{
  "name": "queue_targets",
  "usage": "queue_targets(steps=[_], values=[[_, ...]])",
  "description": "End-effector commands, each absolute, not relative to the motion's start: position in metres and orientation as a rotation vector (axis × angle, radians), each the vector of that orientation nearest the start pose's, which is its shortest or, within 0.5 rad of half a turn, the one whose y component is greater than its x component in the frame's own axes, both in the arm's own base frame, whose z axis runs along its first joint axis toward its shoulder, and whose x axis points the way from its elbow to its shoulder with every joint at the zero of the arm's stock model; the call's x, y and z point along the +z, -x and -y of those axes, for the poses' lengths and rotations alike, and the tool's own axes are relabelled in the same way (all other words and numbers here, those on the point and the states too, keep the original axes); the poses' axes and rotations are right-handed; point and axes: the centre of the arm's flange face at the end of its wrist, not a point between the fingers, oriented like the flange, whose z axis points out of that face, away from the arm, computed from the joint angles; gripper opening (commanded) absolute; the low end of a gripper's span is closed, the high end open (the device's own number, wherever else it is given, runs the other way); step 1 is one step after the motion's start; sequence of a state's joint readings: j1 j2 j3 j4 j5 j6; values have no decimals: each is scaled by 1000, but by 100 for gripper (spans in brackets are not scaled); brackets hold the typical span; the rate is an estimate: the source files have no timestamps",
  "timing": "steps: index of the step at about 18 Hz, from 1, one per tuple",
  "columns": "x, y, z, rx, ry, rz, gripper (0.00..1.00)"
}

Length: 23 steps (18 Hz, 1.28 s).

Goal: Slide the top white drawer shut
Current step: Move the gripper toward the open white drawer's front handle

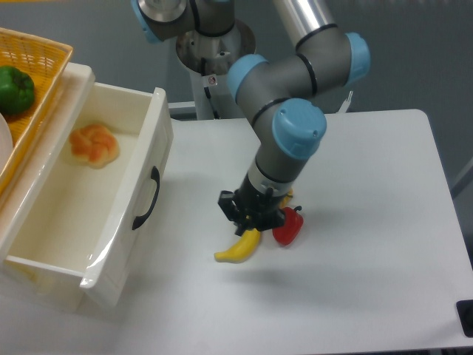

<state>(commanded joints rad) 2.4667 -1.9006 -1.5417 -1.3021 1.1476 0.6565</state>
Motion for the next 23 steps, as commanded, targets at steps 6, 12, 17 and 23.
queue_targets(steps=[6,12,17,23], values=[[361,338,-524,-602,2794,323,14],[362,324,-535,-660,2757,299,14],[358,316,-537,-688,2772,293,14],[351,298,-544,-741,2799,265,14]])
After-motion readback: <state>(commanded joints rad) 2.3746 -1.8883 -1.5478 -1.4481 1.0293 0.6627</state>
